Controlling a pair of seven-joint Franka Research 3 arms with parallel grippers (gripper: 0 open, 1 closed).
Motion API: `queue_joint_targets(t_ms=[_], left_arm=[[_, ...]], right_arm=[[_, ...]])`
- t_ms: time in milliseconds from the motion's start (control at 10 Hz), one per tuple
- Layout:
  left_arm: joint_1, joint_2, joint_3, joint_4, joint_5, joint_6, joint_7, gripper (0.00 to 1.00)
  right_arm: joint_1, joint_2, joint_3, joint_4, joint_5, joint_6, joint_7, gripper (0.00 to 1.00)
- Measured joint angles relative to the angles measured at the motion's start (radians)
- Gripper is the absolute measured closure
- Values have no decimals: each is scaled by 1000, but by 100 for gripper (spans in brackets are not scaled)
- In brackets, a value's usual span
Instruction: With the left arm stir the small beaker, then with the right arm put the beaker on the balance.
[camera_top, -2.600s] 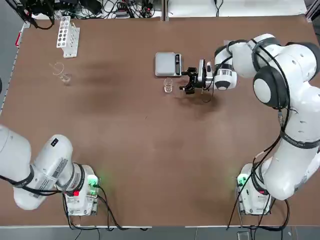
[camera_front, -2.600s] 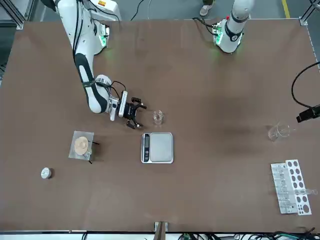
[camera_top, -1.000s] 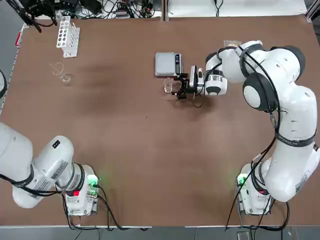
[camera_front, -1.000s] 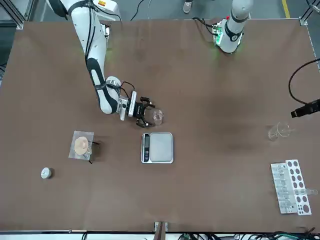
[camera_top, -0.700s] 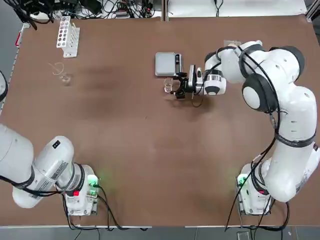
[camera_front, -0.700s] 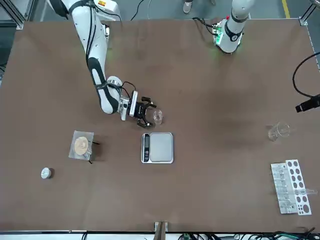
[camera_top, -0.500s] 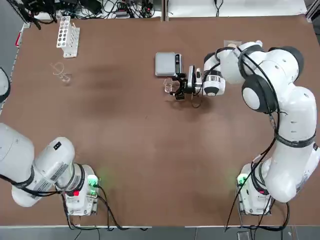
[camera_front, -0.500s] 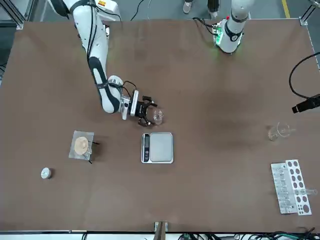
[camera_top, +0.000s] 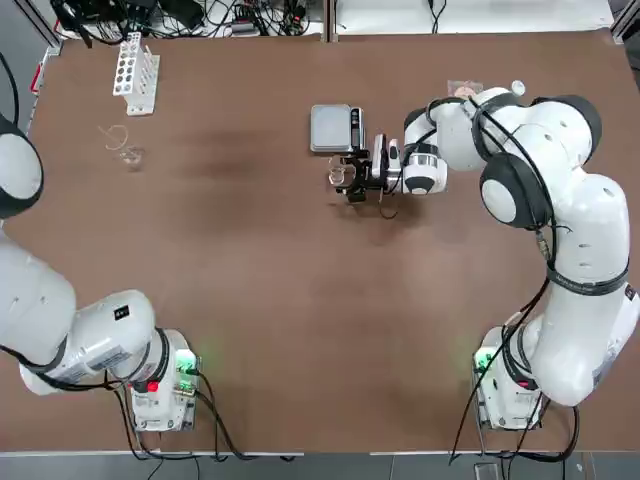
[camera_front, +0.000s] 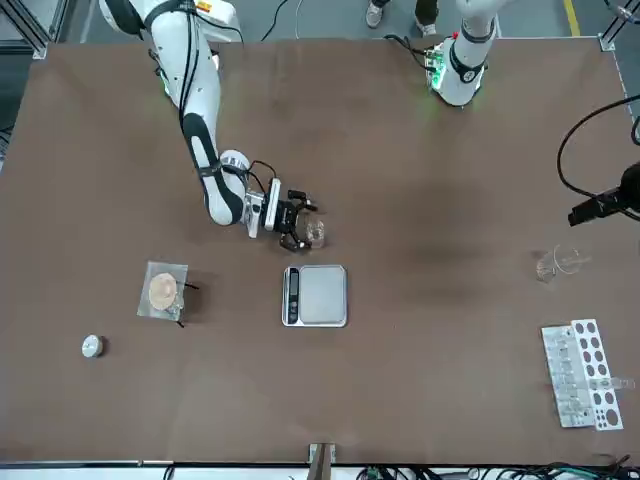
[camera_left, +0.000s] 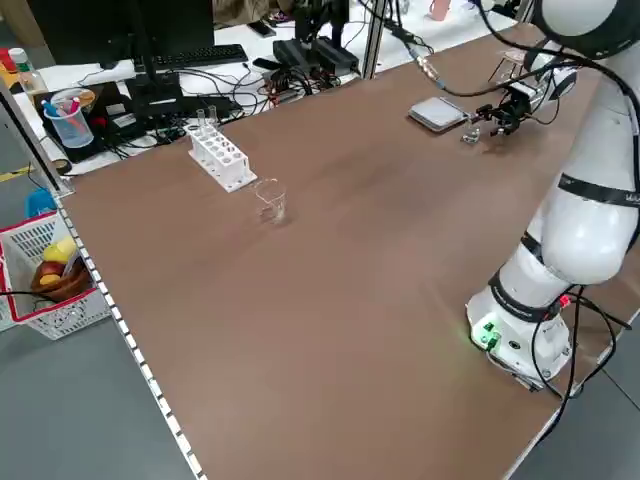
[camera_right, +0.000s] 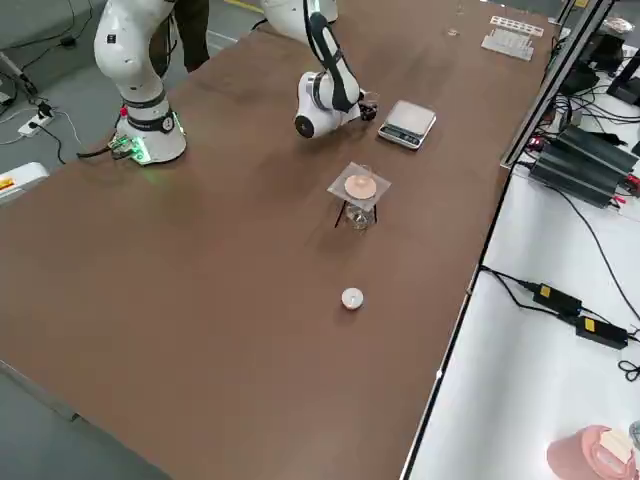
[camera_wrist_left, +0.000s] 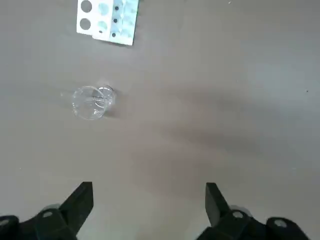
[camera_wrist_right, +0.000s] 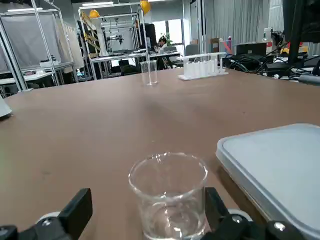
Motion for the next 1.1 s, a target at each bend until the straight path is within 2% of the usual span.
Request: queue_joint_targets(t_ms=[200,400,700,900,1000,1100], left_arm=[[-176,-66,154,2,-9,-32,4,1],[-204,-112,178,-1,-13,-64,20,1],[-209,-110,179,-11,-15,-66,33,1],[-212,-105,178,-15,-16,-66,34,1],[-215,-104,178,-15,-16,-67,35,1],[-218,-105,172,-14,-16,-73,36,1]], right_arm=[[8,3,1,11,13,0,0,1],[8,10,1,21,20,0,-1,4],[11,32,1,44,27,0,-1,6],[11,39,1,48,28,0,-1,22],[11,39,1,49,29,0,-2,38],[11,40,1,51,30,-1,-2,42]])
